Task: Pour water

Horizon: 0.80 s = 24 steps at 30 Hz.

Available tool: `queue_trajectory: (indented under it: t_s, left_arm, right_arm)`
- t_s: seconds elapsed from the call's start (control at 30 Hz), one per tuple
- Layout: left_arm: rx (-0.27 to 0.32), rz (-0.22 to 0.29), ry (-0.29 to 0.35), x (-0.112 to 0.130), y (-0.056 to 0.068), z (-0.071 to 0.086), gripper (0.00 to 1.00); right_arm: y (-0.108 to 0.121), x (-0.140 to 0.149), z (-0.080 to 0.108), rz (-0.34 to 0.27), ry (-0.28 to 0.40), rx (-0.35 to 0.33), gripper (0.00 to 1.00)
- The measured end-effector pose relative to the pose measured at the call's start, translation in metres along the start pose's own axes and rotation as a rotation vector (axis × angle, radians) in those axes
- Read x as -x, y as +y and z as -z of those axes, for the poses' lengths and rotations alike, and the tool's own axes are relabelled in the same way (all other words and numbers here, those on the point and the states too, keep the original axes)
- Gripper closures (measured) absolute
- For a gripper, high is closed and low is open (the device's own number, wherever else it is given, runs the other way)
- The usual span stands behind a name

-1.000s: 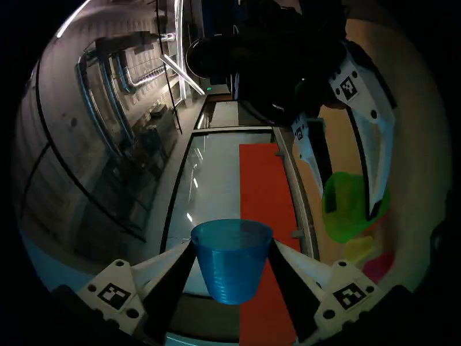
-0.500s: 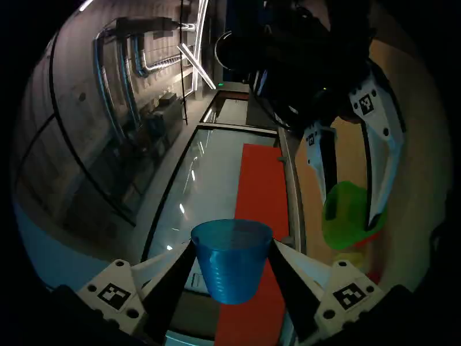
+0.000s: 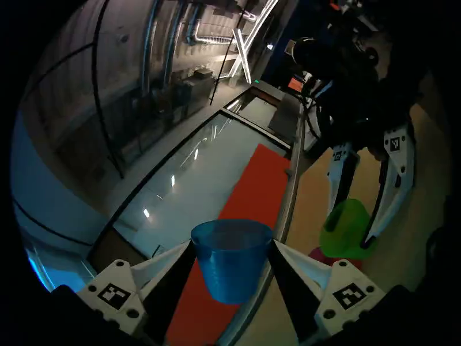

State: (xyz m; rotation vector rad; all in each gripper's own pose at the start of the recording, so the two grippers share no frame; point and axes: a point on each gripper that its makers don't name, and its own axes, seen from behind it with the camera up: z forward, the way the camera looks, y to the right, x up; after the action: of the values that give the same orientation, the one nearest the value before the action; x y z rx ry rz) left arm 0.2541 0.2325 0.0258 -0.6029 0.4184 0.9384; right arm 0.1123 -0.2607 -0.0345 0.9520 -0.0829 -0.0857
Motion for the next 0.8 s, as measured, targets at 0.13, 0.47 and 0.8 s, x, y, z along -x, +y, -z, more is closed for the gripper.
queue_trajectory:
  t_s: [0.13,0.47,0.8]
  left_arm:
    - [0.009,0.097,-0.009,0.004,0.003,0.003,0.14]
    - [0.023,0.364,0.012,0.007,0.001,0.005,0.14]
    - [0.042,0.592,0.022,0.015,0.002,0.009,0.15]
  right_arm:
    - [0.002,-0.001,0.001,0.001,0.0,0.008,0.09]
    - [0.004,-0.008,0.003,-0.002,0.014,0.016,0.09]
    - [0.01,-0.015,0.008,0.0,0.023,0.031,0.09]
